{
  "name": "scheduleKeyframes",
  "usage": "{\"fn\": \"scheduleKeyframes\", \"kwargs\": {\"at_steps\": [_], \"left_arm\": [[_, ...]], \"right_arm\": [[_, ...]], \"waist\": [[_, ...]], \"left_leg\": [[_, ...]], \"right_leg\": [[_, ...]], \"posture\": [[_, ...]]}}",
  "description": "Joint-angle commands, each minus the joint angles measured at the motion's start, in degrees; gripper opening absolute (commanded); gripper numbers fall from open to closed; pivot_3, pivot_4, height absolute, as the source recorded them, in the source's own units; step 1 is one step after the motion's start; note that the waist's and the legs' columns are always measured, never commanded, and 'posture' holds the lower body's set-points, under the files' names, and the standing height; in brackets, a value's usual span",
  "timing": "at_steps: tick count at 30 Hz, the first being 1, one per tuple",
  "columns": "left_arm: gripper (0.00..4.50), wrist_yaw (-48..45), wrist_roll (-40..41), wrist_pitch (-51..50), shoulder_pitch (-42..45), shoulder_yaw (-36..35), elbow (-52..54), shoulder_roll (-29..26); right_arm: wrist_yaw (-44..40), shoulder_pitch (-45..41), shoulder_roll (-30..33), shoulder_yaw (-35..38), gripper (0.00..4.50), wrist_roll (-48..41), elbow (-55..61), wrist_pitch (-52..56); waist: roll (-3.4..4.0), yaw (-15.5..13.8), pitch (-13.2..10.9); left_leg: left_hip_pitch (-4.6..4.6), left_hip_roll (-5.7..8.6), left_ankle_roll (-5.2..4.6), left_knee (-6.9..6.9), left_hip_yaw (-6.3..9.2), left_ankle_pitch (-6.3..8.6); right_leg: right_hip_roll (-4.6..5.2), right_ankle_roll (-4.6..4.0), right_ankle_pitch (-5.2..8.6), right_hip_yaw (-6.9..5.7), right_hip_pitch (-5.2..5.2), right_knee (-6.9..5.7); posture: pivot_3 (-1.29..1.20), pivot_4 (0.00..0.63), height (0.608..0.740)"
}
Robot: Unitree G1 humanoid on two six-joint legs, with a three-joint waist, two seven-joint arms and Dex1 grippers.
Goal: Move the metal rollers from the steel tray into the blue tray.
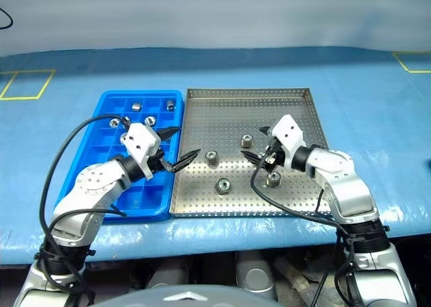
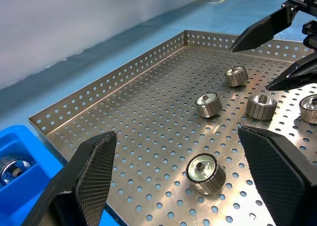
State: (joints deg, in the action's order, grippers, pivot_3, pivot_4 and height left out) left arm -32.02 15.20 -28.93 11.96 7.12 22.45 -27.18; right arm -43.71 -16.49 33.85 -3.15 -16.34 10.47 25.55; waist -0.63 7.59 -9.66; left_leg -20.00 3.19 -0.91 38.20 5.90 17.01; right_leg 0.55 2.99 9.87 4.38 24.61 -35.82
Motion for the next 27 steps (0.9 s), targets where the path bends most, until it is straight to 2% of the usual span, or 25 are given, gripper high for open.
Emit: {"fn": "scheduleKeyframes", "kwargs": {"at_steps": [1, 12, 25, 27], "left_arm": [[4.29, 0.5, -2.5, -1.5, 2.4, 2.5, -1.6, 0.2], [4.29, 0.8, -7.9, -7.6, 11.3, 9.2, -11.6, 3.0], [4.29, -0.1, -11.5, -8.9, 14.7, 12.2, -19.2, 5.2], [3.88, 0.3, -11.9, -9.1, 14.7, 12.2, -20.1, 5.6]], "right_arm": [[0.3, -0.1, -0.1, 1.5, 4.49, -0.8, 2.8, -0.5], [1.4, 1.2, -1.0, 1.7, 4.49, -0.6, 4.2, -0.9], [2.3, 2.2, -1.1, 2.2, 4.49, -0.7, 5.1, -1.1], [2.5, 2.2, -1.1, 2.2, 4.50, -0.7, 5.1, -1.1]], "waist": [[0.00, 0.1, 0.0], [0.00, 0.3, 0.0], [0.01, 1.5, 0.0], [0.01, 1.6, 0.0]], "left_leg": [[0.00, 0.01, 0.00, 0.00, 0.00, 0.00], [0.00, 0.04, -0.02, 0.01, 0.00, 0.01], [-0.01, 0.02, -0.01, 0.02, 0.01, 0.01], [0.00, 0.03, -0.01, 0.02, 0.01, 0.01]], "right_leg": [[-0.03, 0.03, 0.02, 0.00, 0.00, 0.00], [-0.03, -0.04, -0.03, 0.01, 0.00, 0.00], [0.02, -0.02, -0.03, 0.03, 0.01, -0.03], [0.02, -0.01, -0.03, 0.03, 0.01, -0.03]], "posture": [[-0.21, 0.150, 0.740], [-0.24, 0.150, 0.740], [-0.26, 0.150, 0.740], [-0.26, 0.150, 0.740]]}}
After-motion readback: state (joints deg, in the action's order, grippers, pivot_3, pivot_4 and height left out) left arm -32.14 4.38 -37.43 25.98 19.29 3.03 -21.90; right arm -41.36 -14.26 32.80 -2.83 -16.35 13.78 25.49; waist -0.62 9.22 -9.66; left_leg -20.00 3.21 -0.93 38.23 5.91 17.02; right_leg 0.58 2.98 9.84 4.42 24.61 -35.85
